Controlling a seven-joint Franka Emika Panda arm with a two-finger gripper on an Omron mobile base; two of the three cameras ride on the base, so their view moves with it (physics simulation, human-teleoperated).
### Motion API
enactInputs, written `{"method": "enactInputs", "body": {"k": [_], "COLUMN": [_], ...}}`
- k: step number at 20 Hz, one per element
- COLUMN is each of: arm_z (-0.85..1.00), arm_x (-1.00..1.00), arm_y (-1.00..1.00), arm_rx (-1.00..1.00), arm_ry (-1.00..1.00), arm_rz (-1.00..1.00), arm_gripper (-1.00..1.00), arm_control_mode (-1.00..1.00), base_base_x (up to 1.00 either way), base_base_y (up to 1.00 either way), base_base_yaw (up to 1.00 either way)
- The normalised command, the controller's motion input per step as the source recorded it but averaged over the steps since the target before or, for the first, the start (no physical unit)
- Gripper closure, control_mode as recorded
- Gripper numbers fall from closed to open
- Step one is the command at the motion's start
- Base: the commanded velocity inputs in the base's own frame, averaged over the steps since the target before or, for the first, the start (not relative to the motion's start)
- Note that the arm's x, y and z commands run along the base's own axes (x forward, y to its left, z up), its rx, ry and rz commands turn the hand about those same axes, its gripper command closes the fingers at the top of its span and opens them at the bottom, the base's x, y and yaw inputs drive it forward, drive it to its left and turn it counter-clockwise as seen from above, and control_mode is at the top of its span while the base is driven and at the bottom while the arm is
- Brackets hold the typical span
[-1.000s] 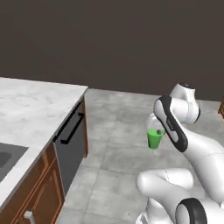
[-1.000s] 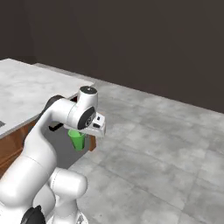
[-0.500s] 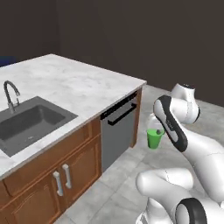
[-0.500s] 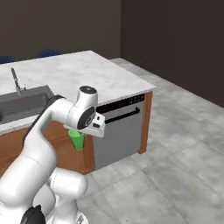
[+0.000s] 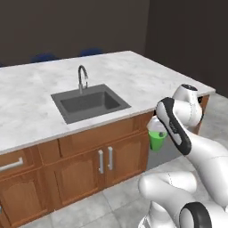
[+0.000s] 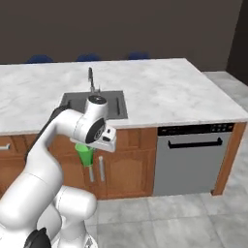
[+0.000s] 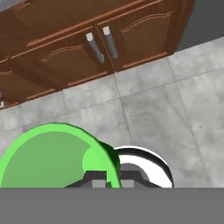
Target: Pick the cup and bowl from the counter and place them on the counter next to the sink.
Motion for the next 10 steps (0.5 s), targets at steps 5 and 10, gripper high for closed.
{"method": "enactInputs", "body": {"k": [5, 10], "arm_z": [0.0, 0.0], "arm_x": [0.0, 0.0], "arm_y": [0.0, 0.0], "arm_rx": [0.0, 0.0], "arm_ry": [0.0, 0.0], "arm_rz": [0.0, 0.0], "arm_gripper": [1.0, 1.0], "arm_control_mode": [1.0, 1.0], "base_base_x": [0.47, 0.45], "base_base_y": [-0.08, 0.51], "base_base_yaw": [0.45, 0.04]}}
